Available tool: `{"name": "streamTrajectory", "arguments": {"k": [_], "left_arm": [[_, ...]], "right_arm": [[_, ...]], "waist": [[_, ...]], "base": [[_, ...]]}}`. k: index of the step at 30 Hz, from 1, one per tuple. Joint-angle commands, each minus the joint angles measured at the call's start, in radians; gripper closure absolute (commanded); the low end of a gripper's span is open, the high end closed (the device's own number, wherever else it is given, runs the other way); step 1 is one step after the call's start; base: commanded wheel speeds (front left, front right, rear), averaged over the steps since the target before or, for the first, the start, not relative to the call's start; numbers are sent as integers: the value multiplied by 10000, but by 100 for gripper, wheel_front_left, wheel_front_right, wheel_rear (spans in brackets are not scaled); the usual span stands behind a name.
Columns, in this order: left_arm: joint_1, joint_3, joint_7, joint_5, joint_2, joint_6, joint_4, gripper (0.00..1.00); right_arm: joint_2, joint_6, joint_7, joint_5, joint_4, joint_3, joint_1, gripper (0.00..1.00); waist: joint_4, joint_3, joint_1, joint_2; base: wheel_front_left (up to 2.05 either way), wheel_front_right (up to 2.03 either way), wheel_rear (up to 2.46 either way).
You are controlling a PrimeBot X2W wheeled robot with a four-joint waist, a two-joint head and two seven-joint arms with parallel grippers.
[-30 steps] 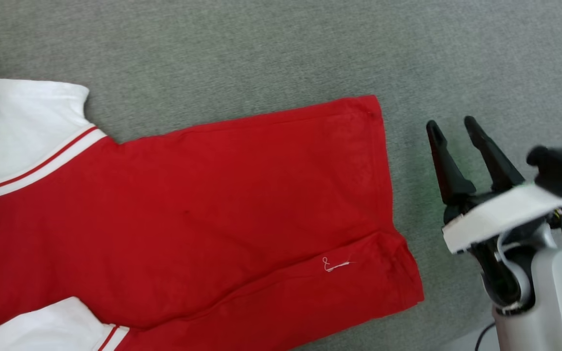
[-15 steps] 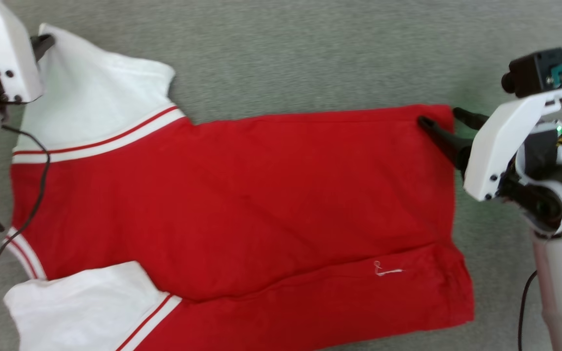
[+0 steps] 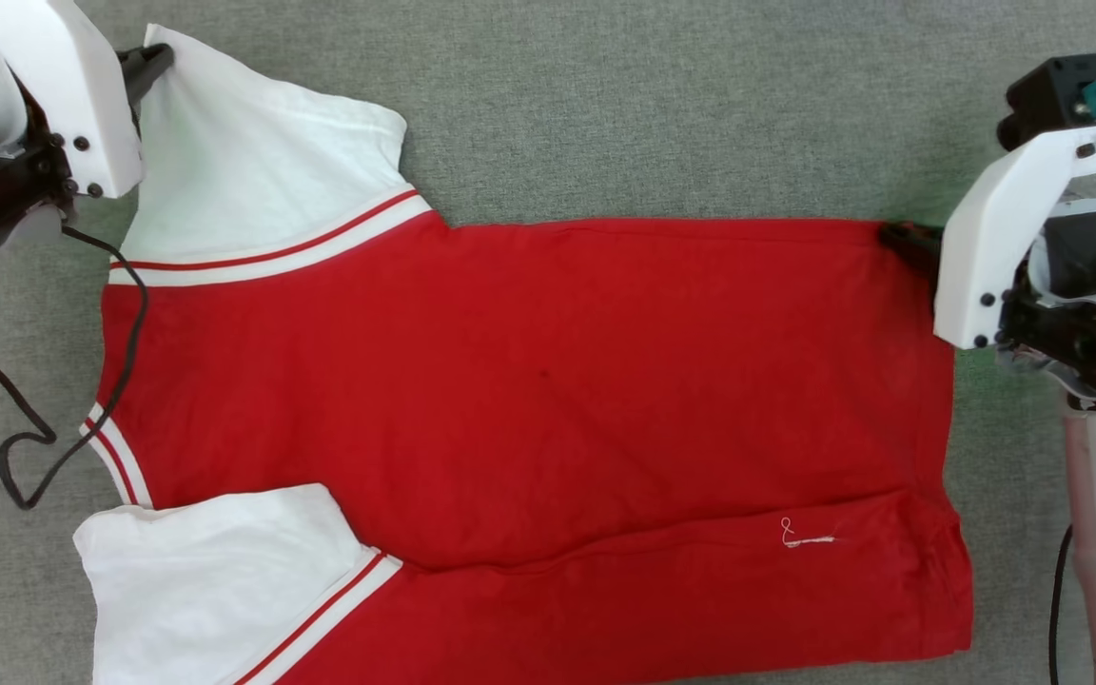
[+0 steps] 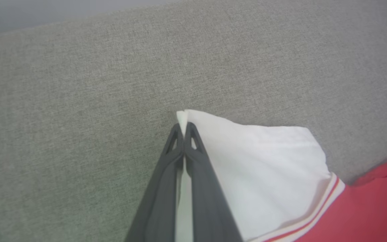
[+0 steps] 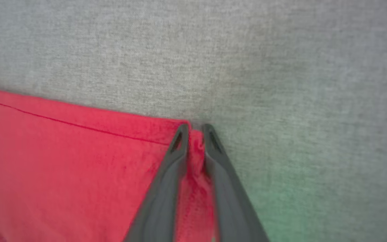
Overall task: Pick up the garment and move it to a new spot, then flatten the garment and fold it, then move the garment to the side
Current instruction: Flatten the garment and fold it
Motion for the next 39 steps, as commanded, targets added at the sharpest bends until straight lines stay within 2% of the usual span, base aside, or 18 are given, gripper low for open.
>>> {"name": "streamTrajectory", "arguments": {"k": [1, 9, 12, 13, 22, 29, 35, 36, 37, 38, 39], "left_arm": [[-37, -14, -77, -3, -49, -45, 71, 100], [313, 73, -758, -131, -236, -309, 340, 100], [804, 245, -1256, -287, -214, -347, 253, 100], [1582, 484, -1876, -491, -130, -315, 67, 100], [5040, 1217, -3331, -1269, 264, 366, -1302, 100], [7982, 1632, -4219, -1936, 183, 1178, -2395, 100], [9849, 1801, -4622, -2562, -124, 1542, -2748, 100], [10122, 1785, -4643, -2692, -219, 1569, -2735, 100], [10328, 1801, -4714, -2794, -302, 1576, -2716, 100], [10520, 1760, -4726, -2827, -346, 1594, -2688, 100], [10644, 1710, -4781, -2840, -427, 1576, -2670, 100]], "right_arm": [[272, -5, 295, 98, 581, 347, 512, 100], [-153, -5, -550, 150, 2, 348, 366, 100], [-412, -6, -980, 131, -335, 250, 636, 100], [-477, -6, -1292, 172, -516, 95, 1209, 100], [-527, -6, -2028, 440, -800, -640, 3392, 100], [-360, -6, -2480, 425, -886, -1325, 4929, 100], [-147, -6, -2917, 260, -907, -1463, 6035, 100], [-50, -8, -3047, 294, -868, -1468, 6180, 97], [9, -6, -3127, 322, -799, -1450, 6331, 73], [8, -6, -3199, 295, -736, -1409, 6493, 46], [60, -6, -3290, 311, -689, -1399, 6582, 0]], "waist": [[17, -30, 0, 0], [160, -593, 0, 0], [249, -1110, 0, 0], [366, -1737, 0, 0], [785, -3297, 0, 0], [1006, -3864, 0, 0], [986, -4032, 0, 0], [968, -4044, 0, 0], [956, -4071, 0, 0], [947, -4101, 0, 0], [935, -4118, 0, 0]], "base": [[0, 0, 0], [0, 0, 0], [0, 0, 0], [0, 0, 0], [0, 0, 0], [0, 0, 0], [0, 0, 0], [0, 0, 0], [0, 0, 0], [0, 0, 0], [0, 0, 0]]}}
